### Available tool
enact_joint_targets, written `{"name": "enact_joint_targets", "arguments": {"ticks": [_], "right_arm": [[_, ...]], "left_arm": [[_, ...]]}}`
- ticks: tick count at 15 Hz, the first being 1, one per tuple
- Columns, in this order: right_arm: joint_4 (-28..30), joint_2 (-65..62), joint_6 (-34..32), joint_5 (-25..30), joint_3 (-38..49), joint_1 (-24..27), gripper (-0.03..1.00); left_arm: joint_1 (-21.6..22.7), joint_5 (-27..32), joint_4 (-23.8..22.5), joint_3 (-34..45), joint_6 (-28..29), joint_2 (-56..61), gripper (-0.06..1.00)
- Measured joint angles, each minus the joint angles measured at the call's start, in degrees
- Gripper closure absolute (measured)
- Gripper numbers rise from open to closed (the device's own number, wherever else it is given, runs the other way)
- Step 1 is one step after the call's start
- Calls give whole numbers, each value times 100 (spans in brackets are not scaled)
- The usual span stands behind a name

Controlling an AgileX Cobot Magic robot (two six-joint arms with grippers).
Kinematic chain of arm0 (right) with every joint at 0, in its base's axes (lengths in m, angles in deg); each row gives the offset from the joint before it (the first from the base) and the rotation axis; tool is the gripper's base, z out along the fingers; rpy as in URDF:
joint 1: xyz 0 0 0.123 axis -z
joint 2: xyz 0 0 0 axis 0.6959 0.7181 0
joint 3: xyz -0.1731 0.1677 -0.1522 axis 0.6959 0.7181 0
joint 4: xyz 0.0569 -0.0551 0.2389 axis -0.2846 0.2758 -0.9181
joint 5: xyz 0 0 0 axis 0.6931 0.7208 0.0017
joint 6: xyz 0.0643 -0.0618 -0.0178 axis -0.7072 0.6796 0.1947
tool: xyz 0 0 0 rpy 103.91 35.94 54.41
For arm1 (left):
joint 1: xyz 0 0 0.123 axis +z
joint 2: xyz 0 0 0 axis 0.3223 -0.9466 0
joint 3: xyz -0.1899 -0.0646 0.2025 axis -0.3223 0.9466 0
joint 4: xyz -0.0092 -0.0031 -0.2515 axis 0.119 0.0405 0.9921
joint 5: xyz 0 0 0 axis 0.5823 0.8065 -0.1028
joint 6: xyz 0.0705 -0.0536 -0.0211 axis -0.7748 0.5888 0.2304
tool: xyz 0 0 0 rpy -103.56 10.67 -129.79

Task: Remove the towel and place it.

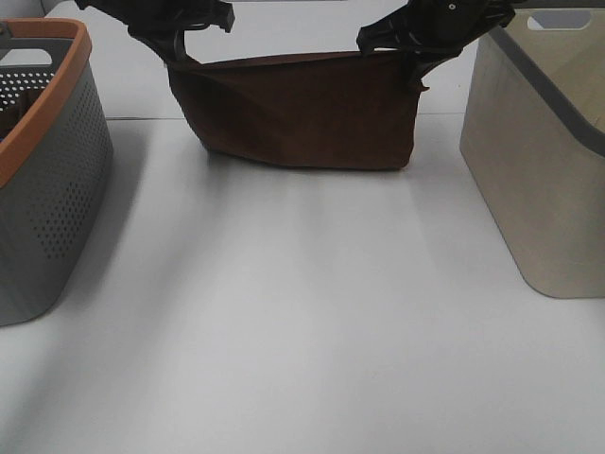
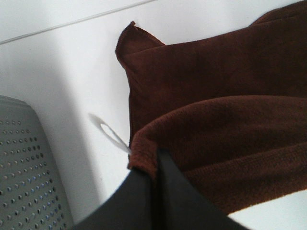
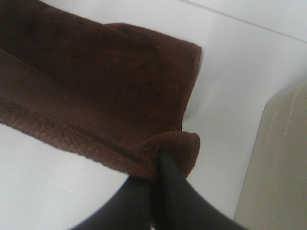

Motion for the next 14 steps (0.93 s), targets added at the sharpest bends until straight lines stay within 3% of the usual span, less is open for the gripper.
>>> {"name": "enact_joint_targets", "arguments": {"ticks": [5,14], "right_arm": [[-613,0,361,814,69,0,97],[-980,0,458,791,1358,-109,97]], "left_arm": [[-338,57,74,1112,-11,189,94],[-521,92,109,2429,-11,367,94]]}}
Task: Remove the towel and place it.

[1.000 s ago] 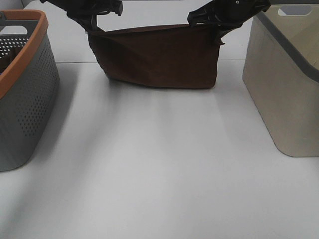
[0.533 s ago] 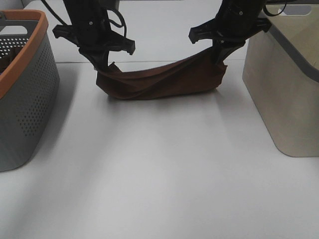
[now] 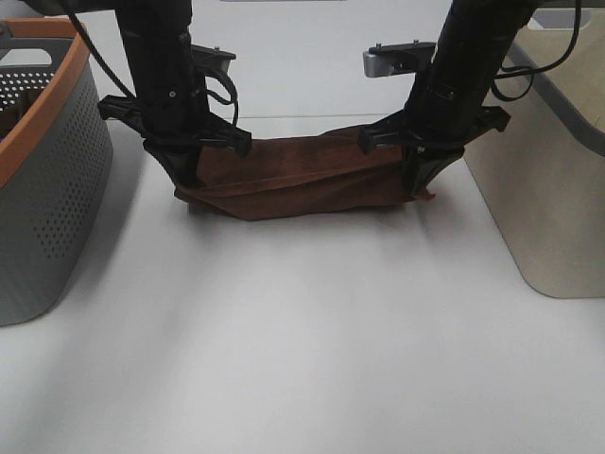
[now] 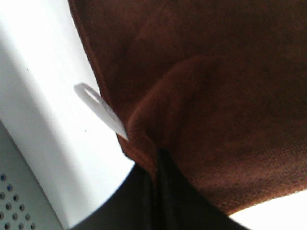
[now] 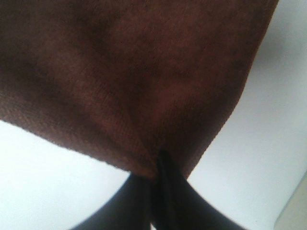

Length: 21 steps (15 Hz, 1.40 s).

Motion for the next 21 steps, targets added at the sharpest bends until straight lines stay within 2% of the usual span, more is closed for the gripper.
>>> {"name": "enact_joint_targets", "arguments": {"ticks": [3,6,9,11,14,16,18,21], "right_arm": [[-206,0,69,69,264,-6,97],[-264,0,109,430,275,-6,97],[-321,0,109,607,275,-6,95],[-355,0,120,716,275,-6,90],[-413,0,138,991,275,-6,67],[-647,0,241,1220,275,-6,48],[-865,0,418,1266,275,-6,39],[-922,-34,458,1278,275,-6,37]], "left_arm": [[0,0,80,550,0,258,94],[0,0,464,1089,0,298,94],[-69,-6,607,1272,0,298,93],[-178,0,602,1289,0,298,83],[-361,11,613,1289,0,298,49],[-378,11,607,1289,0,298,33],[-378,11,596,1306,0,372,29],[-378,11,258,1306,46,647,29]]}}
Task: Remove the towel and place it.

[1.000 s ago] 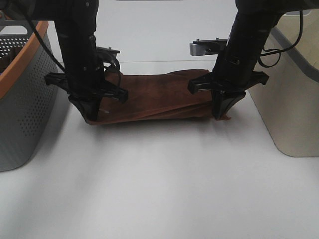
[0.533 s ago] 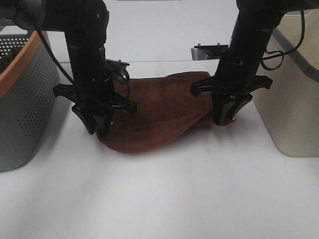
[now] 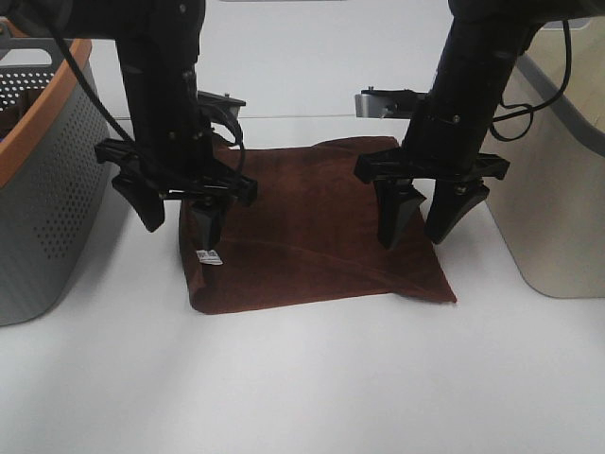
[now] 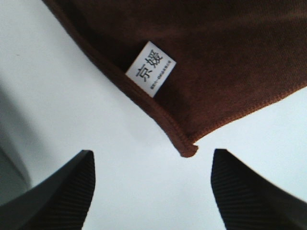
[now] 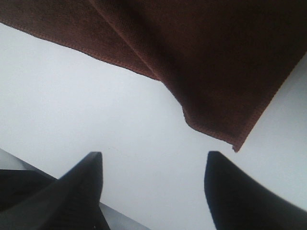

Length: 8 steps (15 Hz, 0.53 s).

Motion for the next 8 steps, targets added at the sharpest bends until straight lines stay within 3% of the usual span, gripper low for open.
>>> {"name": "enact_joint_targets", "arguments": {"ticks": [3,8], "right_arm": [[-126,-464,6,0,0,0,37],[-842,-1805,126,0,0,0,37]], "left_arm": [[0,0,-241,0,172,498,28],[0,11,-281,0,304,2057,28]]}}
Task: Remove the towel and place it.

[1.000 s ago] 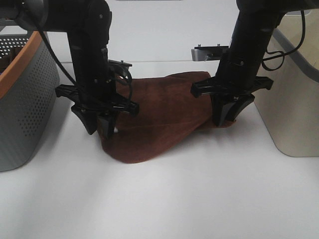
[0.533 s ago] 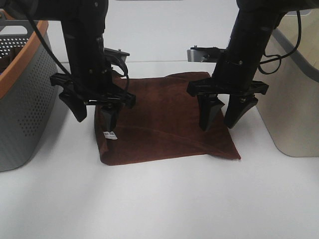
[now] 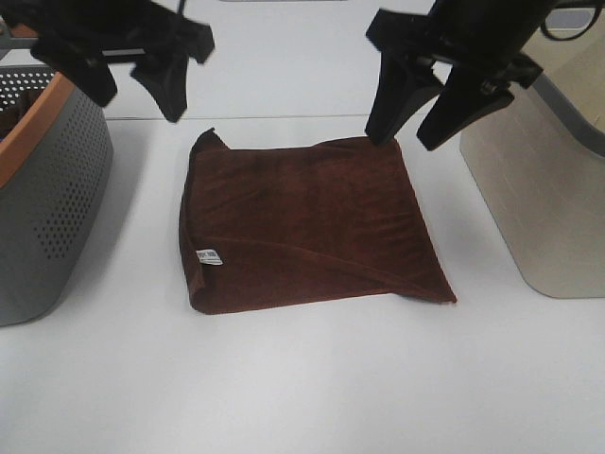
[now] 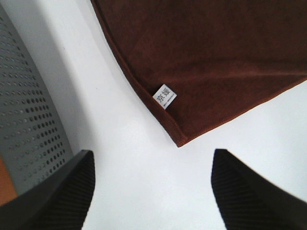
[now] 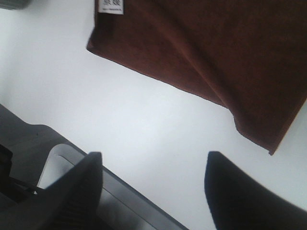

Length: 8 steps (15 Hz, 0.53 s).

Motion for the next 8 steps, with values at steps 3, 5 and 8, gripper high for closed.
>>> {"name": "enact_joint_targets", "arguments": {"ticks": [3,5,8], "right_arm": [[57,-831,46,6,40,0,37],[264,-1467,63,6,372,0,37],[625,-3060,69,11,1662,0,37]], "left_arm": [[0,11,52,11,29,1186,28],[0,-6,149,258,34,2028,28],[0,-17,149,2017,132,3610,28]]}}
